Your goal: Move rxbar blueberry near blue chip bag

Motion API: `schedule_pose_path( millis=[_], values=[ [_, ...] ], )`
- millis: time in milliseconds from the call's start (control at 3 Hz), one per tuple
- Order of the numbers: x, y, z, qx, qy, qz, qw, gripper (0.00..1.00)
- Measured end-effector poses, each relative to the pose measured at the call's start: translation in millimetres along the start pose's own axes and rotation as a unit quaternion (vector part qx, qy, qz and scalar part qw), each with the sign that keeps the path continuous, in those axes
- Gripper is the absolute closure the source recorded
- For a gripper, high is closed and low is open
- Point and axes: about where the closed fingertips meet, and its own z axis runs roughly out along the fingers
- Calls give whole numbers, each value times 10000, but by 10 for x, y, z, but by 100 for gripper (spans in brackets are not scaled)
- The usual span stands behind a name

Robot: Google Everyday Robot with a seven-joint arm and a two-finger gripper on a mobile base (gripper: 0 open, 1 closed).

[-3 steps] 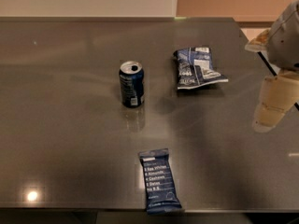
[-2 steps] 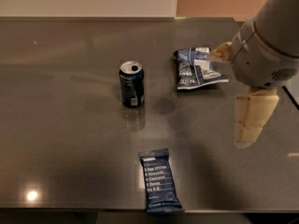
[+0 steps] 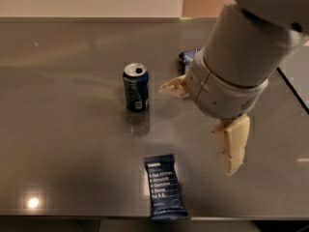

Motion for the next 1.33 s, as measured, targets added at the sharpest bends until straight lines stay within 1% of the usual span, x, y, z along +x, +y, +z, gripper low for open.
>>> schedule_pose_path(
  millis=[333, 667, 1000, 1333],
  values=[
    [-156, 35, 177, -233, -193, -930, 9952, 0],
    [-221, 103, 358, -513, -465, -1670, 9835, 0],
    [-266, 213, 556, -791, -725, -2259, 9682, 0],
    [-319, 309, 758, -945, -945, -2653, 9549, 0]
  ],
)
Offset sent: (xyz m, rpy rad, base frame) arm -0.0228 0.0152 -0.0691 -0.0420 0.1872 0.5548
